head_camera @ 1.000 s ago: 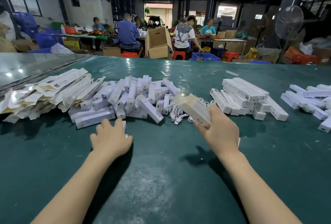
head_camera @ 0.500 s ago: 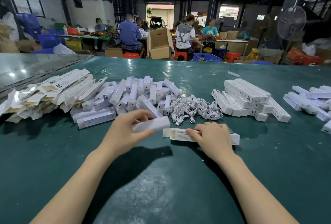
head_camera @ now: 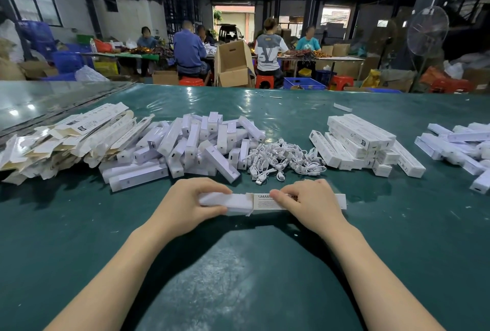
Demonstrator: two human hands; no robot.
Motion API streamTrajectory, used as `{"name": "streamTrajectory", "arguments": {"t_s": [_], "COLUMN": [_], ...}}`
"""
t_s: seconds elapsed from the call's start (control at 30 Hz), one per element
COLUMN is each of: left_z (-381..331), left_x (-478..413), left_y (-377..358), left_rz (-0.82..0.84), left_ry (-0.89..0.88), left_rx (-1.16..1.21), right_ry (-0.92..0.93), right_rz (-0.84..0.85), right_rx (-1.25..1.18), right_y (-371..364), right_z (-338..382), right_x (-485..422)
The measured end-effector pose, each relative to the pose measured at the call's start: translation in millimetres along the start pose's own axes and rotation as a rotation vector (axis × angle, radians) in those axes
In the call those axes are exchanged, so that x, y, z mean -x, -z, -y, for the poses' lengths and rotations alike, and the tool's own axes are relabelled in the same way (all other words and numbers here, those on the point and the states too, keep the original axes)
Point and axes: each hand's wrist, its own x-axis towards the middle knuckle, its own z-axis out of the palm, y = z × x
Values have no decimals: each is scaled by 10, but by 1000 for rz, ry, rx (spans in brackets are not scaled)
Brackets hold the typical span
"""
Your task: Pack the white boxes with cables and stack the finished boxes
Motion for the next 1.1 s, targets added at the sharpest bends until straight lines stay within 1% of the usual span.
{"name": "streamTrajectory", "arguments": {"t_s": [0.1,0.2,0.27,0.33,0.43,0.6,0.67,0.8,0.87,0.93,0.97,1.03,1.1], "left_z": [-26,-74,-85,-60,-40,-82,-101,-52,2,31,26,-24,-120], "left_x": [14,33,39,36,49,53,42,-27,-39,-39,-41,-51,-38], "left_y": [-11,-84,-125,-143,-150,-257,-289,-289,-290,-294,-287,-268,-301], "left_rz": [-50,-147,-176,-169,-124,-22,-74,-310,-334,-330,-340,-366,-319], "left_ry": [-22,-115,-159,-182,-125,-147,-81,164,307,398,414,389,328], "left_rx": [-26,-77,-105,-130,-56,-27,11,17,56,146,210,352,478], "right_ry": [-5,-29,-26,2,59,107,123,145,147,143,141,131,137], "right_rz": [7,4,29,78,132,107,71,16,-20,-51,-62,-83,-85], "right_rx": [-14,-6,4,29,110,141,132,76,72,74,68,43,44], "right_y": [21,42,50,47,6,-75,-78,-86,-85,-62,-51,-35,-50], "right_z": [2,-25,-45,-51,-24,47,51,72,86,80,77,82,115], "right_x": [8,8,9,9,-1,-33,-40,-16,-2,5,8,13,18]}}
